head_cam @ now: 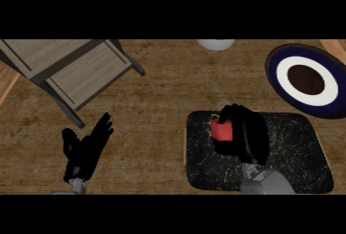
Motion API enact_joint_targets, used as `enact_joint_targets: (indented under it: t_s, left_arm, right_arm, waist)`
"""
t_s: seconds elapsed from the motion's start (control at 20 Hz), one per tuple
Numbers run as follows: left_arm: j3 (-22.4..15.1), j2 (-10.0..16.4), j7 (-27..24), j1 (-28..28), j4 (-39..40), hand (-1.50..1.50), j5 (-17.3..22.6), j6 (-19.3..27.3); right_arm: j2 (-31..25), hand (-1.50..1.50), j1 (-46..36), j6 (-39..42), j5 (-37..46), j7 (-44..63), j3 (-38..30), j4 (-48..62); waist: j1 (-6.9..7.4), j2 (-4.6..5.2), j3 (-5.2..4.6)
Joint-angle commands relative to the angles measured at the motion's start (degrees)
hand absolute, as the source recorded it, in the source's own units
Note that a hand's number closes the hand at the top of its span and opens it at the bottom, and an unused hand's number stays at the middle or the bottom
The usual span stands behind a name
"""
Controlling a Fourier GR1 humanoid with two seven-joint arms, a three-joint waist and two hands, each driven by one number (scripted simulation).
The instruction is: Pick the bell pepper from the tray and place it in the plate
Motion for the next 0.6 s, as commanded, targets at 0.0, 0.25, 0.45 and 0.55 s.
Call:
enact_joint_targets:
  t_s: [0.0, 0.25, 0.45, 0.55]
  left_arm:
    - [0.01, -0.81, -1.5, 1.76, 0.4, 0.0, -0.08, 0.46]
    - [1.73, 0.38, -0.7, -0.4, 1.44, 0.0, 0.53, -0.19]
    - [2.51, 1.5, 0.96, -0.33, -0.88, 0.0, 1.69, -1.3]
    - [0.51, 1.02, 0.17, 3.1, -2.46, 0.0, -0.23, -0.93]
  right_arm:
    - [3.85, 1.5, -0.29, -15.19, 3.92, -1.15, 0.46, -0.02]
    - [3.99, 1.5, -2.95, -20.74, 2.46, 3.99, -1.81, -4.05]
    - [4.03, 1.5, -0.45, -27.48, -0.92, 5.52, -4.26, -6.65]
    - [3.28, 1.5, 2.53, -30.36, -4.92, 1.83, -5.33, -6.4]
  waist:
    - [-0.53, -0.03, 0.15]
    - [-1.11, -0.07, 0.1]
    - [-1.15, -0.13, 0.12]
    - [-0.95, -0.11, 0.13]
